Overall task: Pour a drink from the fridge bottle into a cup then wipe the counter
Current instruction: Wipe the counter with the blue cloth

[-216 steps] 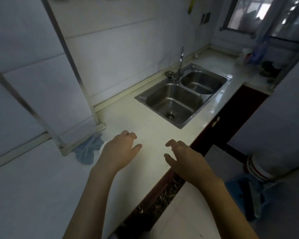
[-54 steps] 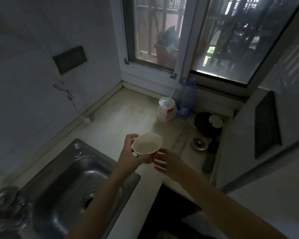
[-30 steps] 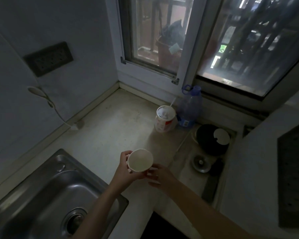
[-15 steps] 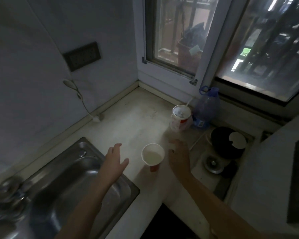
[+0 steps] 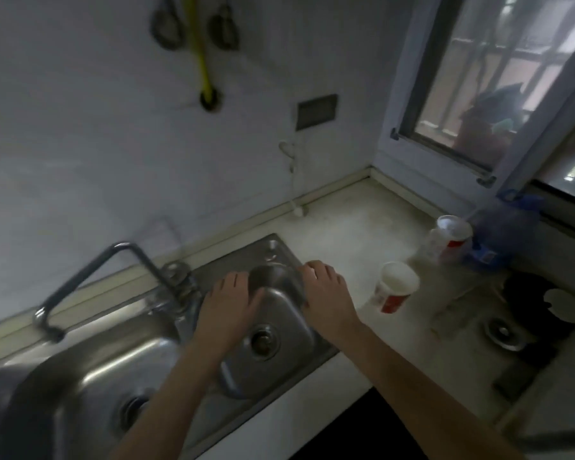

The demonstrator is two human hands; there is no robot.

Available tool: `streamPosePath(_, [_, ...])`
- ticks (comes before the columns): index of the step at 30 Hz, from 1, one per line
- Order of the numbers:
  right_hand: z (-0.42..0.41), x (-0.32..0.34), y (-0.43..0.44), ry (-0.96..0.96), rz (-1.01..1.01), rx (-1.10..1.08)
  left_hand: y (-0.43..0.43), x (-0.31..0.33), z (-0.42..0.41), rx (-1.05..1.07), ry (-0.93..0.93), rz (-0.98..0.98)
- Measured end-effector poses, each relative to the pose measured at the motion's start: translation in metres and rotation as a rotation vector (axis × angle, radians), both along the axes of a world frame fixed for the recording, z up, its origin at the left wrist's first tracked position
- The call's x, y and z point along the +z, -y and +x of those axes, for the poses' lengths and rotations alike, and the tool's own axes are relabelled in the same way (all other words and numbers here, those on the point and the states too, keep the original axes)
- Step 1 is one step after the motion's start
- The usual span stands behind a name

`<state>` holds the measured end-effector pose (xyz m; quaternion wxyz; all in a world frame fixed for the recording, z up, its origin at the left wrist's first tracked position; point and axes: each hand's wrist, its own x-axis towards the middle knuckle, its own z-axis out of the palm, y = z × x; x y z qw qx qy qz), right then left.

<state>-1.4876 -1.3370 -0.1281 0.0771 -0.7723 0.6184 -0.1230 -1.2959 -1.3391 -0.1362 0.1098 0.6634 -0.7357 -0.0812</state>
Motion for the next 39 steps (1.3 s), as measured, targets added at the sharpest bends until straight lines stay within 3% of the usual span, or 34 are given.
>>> streamPosePath(8, [0.142,-0.007,-0.089,-0.095,0.045,0.191,-0.115,-0.013,0.137,0.07,0.107,-0.052])
streamPosePath(17, [0.27,-0.013,-0.163,-0.101,0.03,0.379,-0.233,-0.03,0.263,0.224,0.122,0.065])
streamPosePath(24, [0.326,-0.013,-0.184,-0.149,0.027,0.578,-0.28,-0.028,0.305,0.36,0.147,0.017])
streamPosePath(30, [0.361,-0.005,-0.181,-0.081,0.031,0.708,-0.305,-0.018,0.321,0.508,0.163,-0.03])
streamPosePath(39, [0.436,-0.01,-0.22,-0.107,0.055,0.96,-0.367,-0.01,0.365,0.728,0.196,0.021])
